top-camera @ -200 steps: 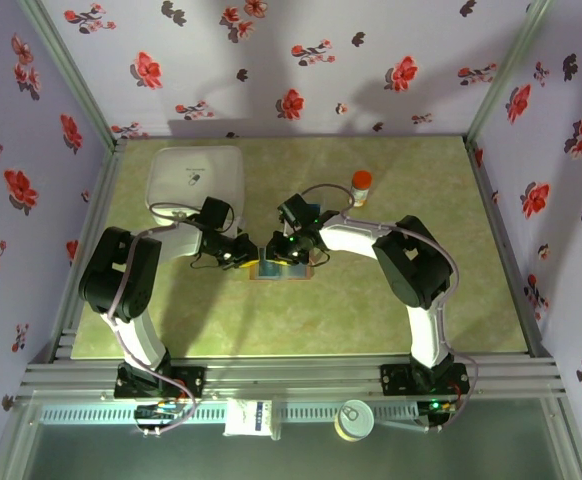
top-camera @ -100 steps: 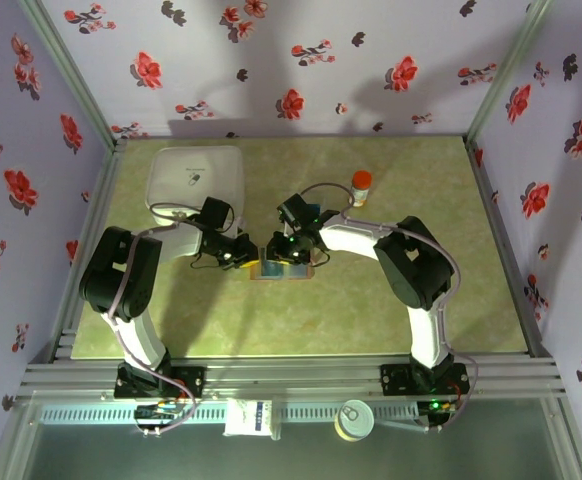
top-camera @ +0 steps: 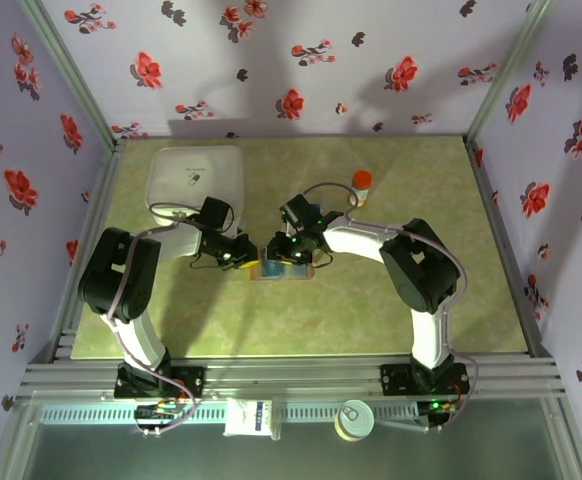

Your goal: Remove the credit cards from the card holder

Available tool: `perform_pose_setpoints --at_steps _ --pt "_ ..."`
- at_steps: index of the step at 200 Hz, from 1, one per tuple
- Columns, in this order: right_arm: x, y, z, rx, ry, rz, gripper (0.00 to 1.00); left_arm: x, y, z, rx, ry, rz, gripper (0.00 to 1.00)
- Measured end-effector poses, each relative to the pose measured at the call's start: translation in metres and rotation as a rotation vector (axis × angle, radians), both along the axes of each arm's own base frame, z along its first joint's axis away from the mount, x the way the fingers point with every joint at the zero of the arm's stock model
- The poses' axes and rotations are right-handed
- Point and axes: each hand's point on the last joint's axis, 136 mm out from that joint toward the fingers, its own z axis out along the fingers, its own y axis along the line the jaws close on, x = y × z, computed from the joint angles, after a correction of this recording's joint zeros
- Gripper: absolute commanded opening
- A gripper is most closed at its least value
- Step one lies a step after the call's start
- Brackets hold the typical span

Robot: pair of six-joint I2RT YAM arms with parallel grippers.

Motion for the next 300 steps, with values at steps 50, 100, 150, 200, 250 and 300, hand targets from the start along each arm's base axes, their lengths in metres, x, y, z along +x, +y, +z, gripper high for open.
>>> perform_pose_setpoints --at_steps 50,100,150,200,250,300 --pt "0.0 0.0 -0.002 0.056 0.002 -0.015 0.35 0.002 -0.007 0.007 -0.003 -0.006 -0.015 0.16" --pt "0.003 0.004 0.002 0.094 0.001 -0.02 0.33 0.0 -0.006 -0.001 0.017 0.011 -0.021 0.14" --pt "0.004 0.001 -0.003 0.082 0.013 -0.025 0.32 0.001 -0.005 -0.001 0.027 0.006 -0.031 0.12" --pt "-0.001 -0.005 -0.01 0.048 0.03 -0.021 0.32 0.001 -0.005 -0.001 0.033 0.008 -0.033 0.12" --pt "-0.001 -0.011 -0.012 0.006 0.019 -0.016 0.32 0.001 -0.005 -0.002 0.035 0.008 -0.032 0.11" --pt "0.003 -0.016 0.002 0.0 -0.018 -0.027 0.32 0.003 -0.003 0.003 0.043 -0.009 -0.026 0.11"
